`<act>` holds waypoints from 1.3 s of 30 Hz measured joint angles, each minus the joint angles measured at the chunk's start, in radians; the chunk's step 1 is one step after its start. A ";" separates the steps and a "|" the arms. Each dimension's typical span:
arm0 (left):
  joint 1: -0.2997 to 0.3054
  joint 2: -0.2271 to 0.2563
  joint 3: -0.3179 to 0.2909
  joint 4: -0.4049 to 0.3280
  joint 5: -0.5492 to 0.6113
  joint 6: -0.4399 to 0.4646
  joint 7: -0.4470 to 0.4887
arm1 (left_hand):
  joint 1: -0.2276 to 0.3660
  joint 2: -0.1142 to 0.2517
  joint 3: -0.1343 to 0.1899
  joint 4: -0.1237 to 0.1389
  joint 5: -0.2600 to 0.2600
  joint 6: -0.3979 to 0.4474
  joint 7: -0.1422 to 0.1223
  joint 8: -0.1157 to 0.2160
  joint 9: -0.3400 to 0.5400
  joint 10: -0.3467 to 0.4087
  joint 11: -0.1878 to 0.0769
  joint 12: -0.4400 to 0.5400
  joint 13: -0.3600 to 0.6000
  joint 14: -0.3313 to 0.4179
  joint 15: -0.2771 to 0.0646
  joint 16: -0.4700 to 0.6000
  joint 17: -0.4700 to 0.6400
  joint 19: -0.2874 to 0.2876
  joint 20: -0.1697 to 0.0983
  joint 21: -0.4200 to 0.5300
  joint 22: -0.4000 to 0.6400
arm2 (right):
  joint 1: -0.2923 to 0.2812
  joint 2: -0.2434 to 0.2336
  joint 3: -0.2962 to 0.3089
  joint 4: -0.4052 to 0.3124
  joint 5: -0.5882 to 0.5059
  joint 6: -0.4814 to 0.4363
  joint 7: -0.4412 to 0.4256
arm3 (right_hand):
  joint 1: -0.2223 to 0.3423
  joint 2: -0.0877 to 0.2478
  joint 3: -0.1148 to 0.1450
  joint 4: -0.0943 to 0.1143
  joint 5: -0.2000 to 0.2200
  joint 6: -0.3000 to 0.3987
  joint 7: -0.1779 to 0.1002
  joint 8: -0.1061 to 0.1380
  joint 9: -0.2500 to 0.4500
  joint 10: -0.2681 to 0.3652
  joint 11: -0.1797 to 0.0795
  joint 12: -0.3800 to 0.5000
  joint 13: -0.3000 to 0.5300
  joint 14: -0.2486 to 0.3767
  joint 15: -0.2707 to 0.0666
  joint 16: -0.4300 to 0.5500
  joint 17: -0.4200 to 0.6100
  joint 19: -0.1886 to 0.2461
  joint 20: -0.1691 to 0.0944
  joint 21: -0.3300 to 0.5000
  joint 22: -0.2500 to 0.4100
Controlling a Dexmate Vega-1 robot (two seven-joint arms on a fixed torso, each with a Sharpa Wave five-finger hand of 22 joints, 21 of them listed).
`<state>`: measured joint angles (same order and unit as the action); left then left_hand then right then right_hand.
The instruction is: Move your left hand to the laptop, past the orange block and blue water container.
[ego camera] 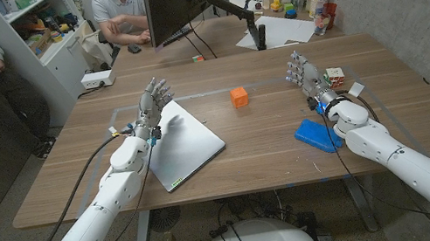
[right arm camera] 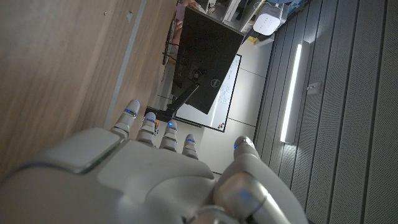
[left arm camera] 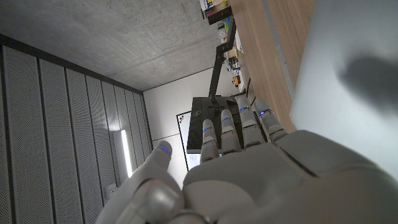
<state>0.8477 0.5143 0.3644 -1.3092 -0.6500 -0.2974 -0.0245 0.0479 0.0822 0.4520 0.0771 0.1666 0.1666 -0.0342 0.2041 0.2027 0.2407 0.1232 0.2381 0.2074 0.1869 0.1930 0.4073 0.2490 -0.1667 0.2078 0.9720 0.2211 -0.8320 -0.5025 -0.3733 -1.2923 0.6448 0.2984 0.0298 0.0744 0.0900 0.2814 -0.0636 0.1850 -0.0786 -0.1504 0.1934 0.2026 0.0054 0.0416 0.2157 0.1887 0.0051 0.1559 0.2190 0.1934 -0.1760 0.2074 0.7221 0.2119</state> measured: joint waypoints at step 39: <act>0.160 0.259 0.035 -0.473 0.641 0.358 0.442 | 0.000 0.000 0.000 0.000 0.000 0.000 0.000 0.000 0.000 0.003 -0.004 0.000 0.000 0.000 0.000 0.000 0.000 0.000 0.000 0.012 0.000 | 0.034 0.027 -0.017 0.071 -0.004 0.028 0.041 | -0.008 0.008 0.000 0.000 0.000 0.004 -0.003 0.000 0.004 0.004 0.003 0.000 0.000 0.000 0.000 0.000 0.000 0.000 0.000 -0.006 0.004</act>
<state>1.0075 0.7731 0.3994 -1.7818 -0.0094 0.0608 0.4171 0.0480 0.0820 0.4517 0.0771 0.1666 0.1664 -0.0341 0.2041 0.2024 0.2442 0.1197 0.2381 0.2071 0.1867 0.1929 0.4072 0.2488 -0.1667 0.2074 0.9836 0.2208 -0.7985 -0.4756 -0.3907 -1.2213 0.6409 0.3260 0.0704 0.0666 0.0976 0.2813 -0.0636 0.1849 -0.0750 -0.1537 0.1934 0.2071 0.0091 0.0446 0.2155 0.1885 0.0051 0.1555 0.2189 0.1931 -0.1759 0.2071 0.7163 0.2164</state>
